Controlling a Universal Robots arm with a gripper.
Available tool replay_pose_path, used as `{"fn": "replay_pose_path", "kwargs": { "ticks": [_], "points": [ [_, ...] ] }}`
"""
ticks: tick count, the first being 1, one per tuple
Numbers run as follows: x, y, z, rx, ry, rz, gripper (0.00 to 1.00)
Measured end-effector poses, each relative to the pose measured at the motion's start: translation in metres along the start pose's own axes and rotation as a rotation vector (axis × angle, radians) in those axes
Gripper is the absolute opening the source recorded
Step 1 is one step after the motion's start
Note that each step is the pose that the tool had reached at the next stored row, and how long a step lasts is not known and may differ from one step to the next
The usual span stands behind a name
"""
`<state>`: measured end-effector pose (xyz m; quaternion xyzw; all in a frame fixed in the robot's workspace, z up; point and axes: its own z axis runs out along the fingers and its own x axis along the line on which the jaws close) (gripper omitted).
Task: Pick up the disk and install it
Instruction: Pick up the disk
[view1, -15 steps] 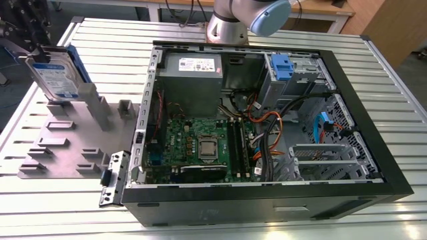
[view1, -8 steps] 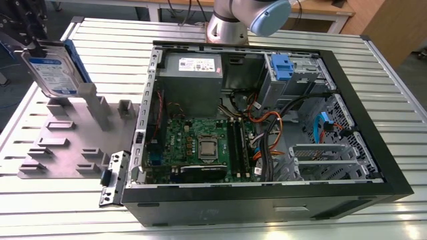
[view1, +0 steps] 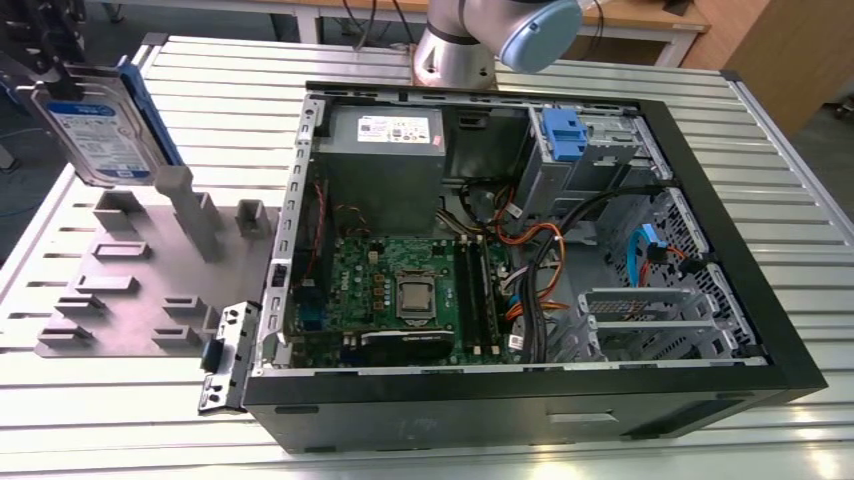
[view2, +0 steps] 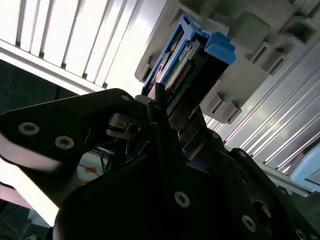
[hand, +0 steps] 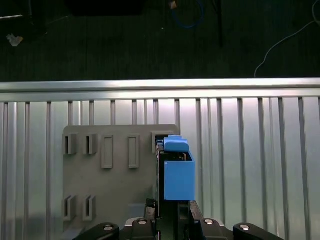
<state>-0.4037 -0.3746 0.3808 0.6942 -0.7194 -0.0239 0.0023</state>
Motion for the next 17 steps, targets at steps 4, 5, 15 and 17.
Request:
{"fn": "replay_pose_path", "kwargs": {
  "ticks": [4, 5, 15, 17],
  "points": [
    [-0.0003, 0.0003, -0.0090, 0.0000, 0.0000, 0.000, 0.35],
    [-0.0004, 0.0004, -0.0114, -0.0001, 0.0000, 0.000, 0.35],
    [-0.0008, 0.0010, -0.0250, 0.0001, -0.0001, 0.000, 0.35],
    [-0.0008, 0.0009, -0.0251, 0.0000, 0.0000, 0.000, 0.35]
  ]
}}
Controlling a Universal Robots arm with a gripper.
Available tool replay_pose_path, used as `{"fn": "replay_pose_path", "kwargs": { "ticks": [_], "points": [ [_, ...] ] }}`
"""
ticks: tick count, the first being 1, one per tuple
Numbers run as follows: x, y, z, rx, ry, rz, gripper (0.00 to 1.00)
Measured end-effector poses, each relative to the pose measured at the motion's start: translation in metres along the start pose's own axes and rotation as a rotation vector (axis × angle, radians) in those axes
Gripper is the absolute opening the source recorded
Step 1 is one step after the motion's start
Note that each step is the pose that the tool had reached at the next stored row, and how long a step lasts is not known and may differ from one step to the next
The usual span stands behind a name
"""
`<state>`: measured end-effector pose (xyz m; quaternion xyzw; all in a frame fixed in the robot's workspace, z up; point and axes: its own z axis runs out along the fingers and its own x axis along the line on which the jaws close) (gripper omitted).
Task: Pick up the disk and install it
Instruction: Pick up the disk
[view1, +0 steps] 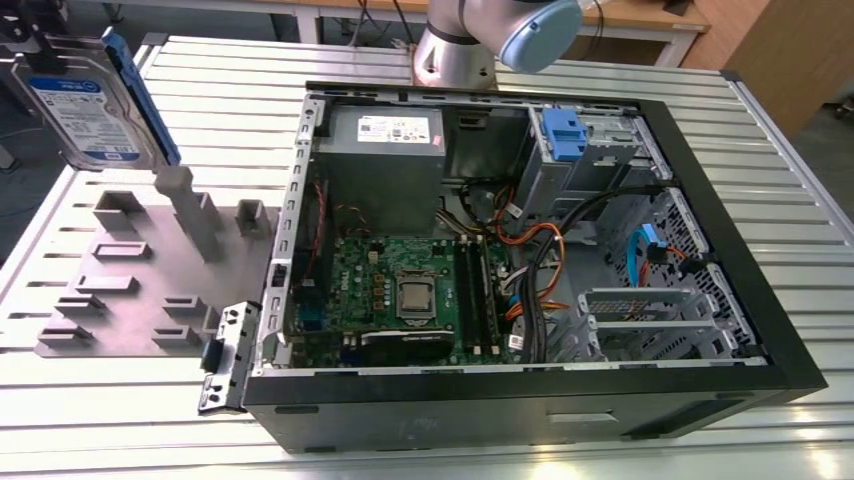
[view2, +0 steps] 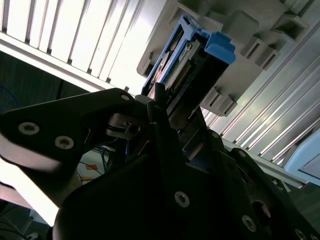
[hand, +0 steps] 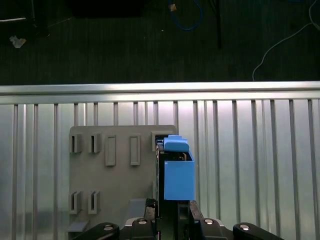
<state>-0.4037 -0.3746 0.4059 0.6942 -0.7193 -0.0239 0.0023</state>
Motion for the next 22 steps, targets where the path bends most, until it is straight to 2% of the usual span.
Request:
{"fn": "replay_pose_path", "kwargs": {
  "ticks": [6, 14, 22],
  "points": [
    [0.0000, 0.0001, -0.0008, -0.0003, 0.0002, 0.000, 0.35],
    [-0.0003, 0.0004, -0.0097, 0.0001, -0.0001, 0.000, 0.35],
    [-0.0003, 0.0007, -0.0108, -0.0001, 0.0000, 0.000, 0.35]
  ]
}}
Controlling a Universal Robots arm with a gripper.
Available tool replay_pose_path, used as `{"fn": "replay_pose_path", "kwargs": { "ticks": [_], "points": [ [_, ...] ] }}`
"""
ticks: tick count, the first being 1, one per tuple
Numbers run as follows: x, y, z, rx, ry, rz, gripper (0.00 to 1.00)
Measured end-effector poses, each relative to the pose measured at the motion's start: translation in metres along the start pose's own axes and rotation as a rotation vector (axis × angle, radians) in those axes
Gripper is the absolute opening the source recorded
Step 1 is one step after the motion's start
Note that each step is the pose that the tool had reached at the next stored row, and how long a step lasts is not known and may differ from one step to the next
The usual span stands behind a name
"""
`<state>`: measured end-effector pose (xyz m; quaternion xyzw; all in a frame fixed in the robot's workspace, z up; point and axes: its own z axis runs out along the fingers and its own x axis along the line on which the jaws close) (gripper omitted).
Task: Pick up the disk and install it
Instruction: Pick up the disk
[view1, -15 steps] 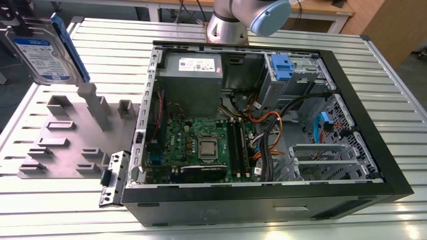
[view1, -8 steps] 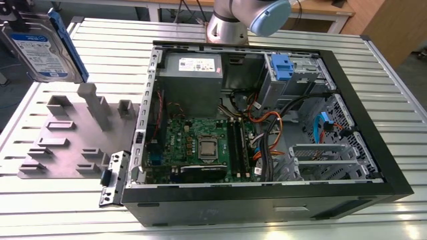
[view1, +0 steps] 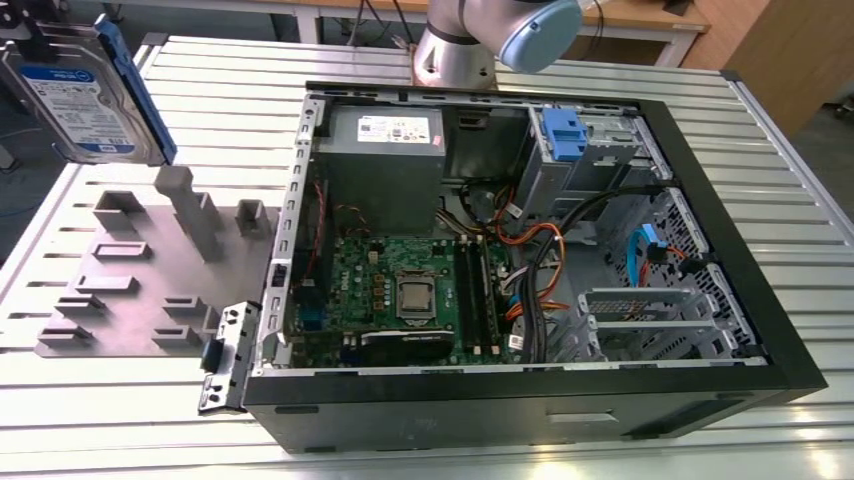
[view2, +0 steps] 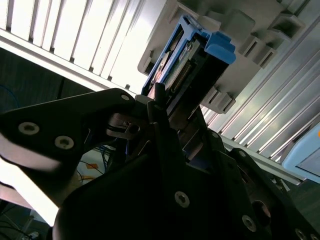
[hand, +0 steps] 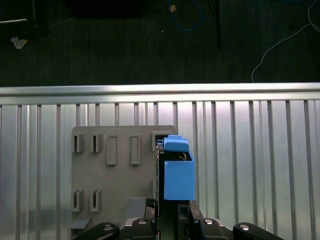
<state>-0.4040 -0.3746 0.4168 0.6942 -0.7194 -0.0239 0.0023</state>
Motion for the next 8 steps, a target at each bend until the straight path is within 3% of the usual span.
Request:
{"fn": "replay_pose_path", "kwargs": {
  "ticks": [8],
  "points": [
    [0.0000, 0.0003, -0.0003, 0.0001, 0.0000, 0.000, 0.35]
  ]
}}
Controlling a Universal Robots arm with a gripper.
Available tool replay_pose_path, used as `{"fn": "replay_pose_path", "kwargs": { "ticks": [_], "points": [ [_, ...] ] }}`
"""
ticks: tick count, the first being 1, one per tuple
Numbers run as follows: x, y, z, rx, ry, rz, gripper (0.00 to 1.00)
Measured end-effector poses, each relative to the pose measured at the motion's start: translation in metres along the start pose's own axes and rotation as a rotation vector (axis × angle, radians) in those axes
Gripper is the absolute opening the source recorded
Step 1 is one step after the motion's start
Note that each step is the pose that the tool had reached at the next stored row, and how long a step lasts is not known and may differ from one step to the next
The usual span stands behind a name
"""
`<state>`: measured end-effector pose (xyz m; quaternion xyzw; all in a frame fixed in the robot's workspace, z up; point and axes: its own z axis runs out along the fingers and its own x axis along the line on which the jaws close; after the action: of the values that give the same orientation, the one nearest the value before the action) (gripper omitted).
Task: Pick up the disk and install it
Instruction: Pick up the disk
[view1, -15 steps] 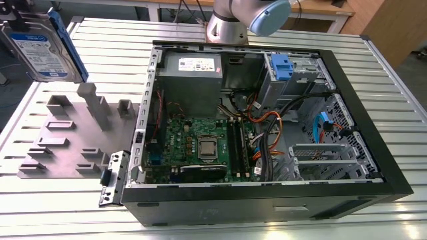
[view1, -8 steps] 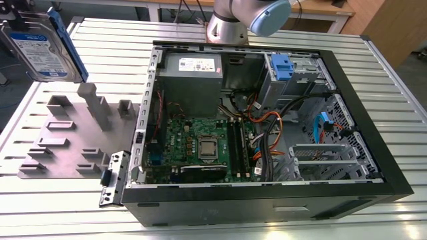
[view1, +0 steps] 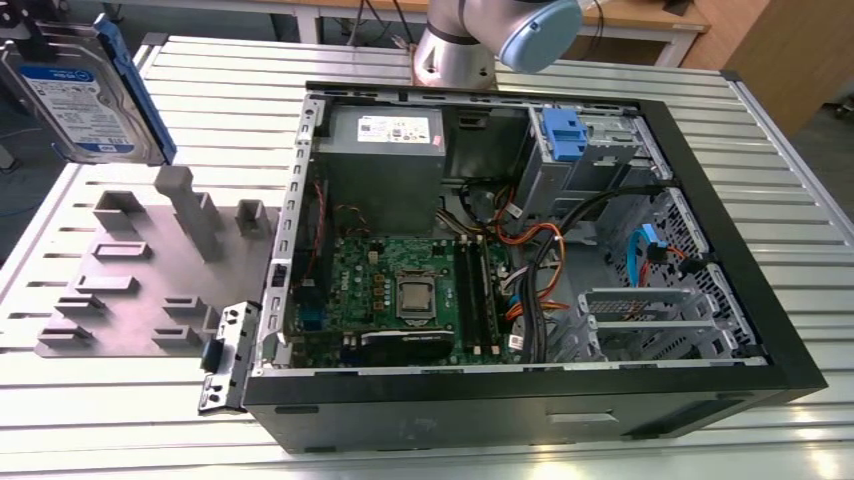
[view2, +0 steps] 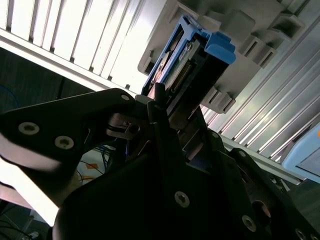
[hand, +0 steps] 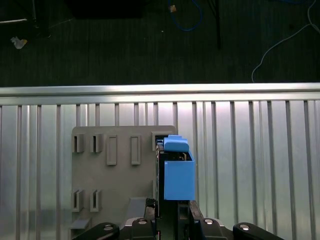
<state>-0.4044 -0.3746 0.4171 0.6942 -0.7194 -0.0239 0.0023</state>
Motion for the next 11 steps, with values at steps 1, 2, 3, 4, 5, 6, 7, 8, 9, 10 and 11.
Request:
{"fn": "replay_pose_path", "kwargs": {
  "ticks": [1, 2, 3, 4, 5, 6, 7, 8, 9, 10, 11],
  "points": [
    [0.0000, 0.0000, 0.0000, 0.0000, 0.0000, 0.000, 0.35],
    [0.0000, 0.0000, 0.0000, -0.0001, 0.0001, 0.000, 0.35],
    [0.0000, 0.0000, 0.0000, 0.0000, 0.0000, 0.000, 0.35],
    [0.0000, 0.0001, -0.0005, -0.0001, 0.0001, 0.000, 0.35],
    [0.0000, 0.0002, -0.0017, -0.0001, 0.0001, 0.000, 0.35],
    [-0.0001, 0.0002, -0.0034, -0.0002, 0.0001, 0.000, 0.35],
    [-0.0002, 0.0002, -0.0052, 0.0000, 0.0000, 0.000, 0.35],
    [-0.0002, 0.0003, -0.0075, -0.0001, 0.0001, 0.000, 0.35],
    [-0.0003, 0.0004, -0.0098, 0.0000, 0.0000, 0.000, 0.35],
    [-0.0004, 0.0005, -0.0124, 0.0000, 0.0000, 0.000, 0.35],
    [-0.0004, 0.0006, -0.0151, 0.0000, 0.0000, 0.000, 0.35]
  ]
}}
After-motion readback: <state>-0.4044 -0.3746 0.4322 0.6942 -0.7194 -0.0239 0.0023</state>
